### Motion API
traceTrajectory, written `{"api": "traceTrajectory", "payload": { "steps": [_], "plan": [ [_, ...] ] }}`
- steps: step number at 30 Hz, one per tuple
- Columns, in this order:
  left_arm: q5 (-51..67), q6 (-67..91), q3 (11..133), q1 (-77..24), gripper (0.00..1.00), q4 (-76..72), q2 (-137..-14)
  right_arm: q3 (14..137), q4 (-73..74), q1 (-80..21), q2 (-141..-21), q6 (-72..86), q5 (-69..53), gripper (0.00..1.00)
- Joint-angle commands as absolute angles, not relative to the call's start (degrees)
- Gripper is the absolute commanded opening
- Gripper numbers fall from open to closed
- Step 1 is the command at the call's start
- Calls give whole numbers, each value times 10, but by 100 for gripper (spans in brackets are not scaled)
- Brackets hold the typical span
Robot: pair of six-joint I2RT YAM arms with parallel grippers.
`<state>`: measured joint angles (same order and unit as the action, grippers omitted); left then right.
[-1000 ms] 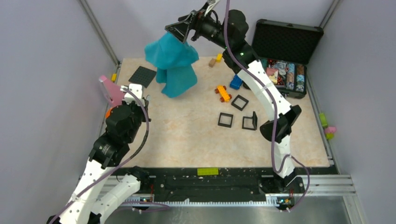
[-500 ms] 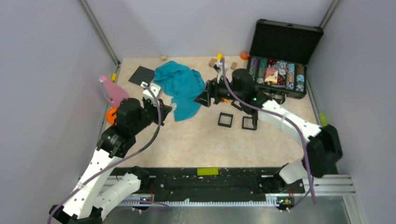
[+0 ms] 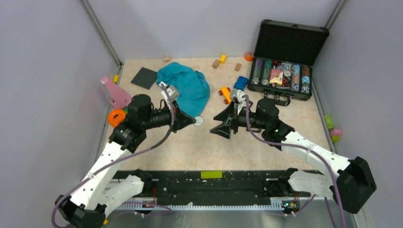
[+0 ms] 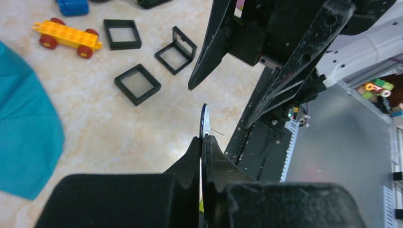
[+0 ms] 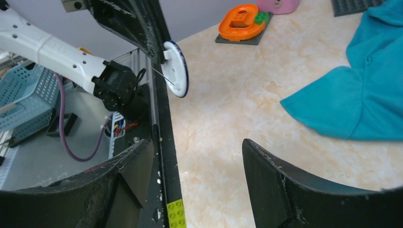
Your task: Remove the brooch from the garment
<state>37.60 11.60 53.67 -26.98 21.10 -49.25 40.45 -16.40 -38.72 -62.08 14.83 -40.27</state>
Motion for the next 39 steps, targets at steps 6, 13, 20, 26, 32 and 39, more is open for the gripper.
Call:
{"api": "traceTrajectory", "payload": {
  "steps": [6,13,20,26,32,39],
  "plan": [
    [504,156,536,-268,0,130,-514,424,-249,-438,-632,121,-403,66],
    [531,143,539,-269,0,139,-527,443,-270,-443,-650,147,-425,55],
    [532,127,546,-269,0,160,-534,449,-274,-444,-656,156,-439,49],
    [530,119,544,-269,0,165,-533,458,-272,-450,-669,160,-439,47],
    [530,124,542,-269,0,165,-529,460,-279,-451,-672,171,-437,43],
    [535,120,540,-269,0,165,-525,458,-293,-451,-676,189,-432,37]
  ]
}}
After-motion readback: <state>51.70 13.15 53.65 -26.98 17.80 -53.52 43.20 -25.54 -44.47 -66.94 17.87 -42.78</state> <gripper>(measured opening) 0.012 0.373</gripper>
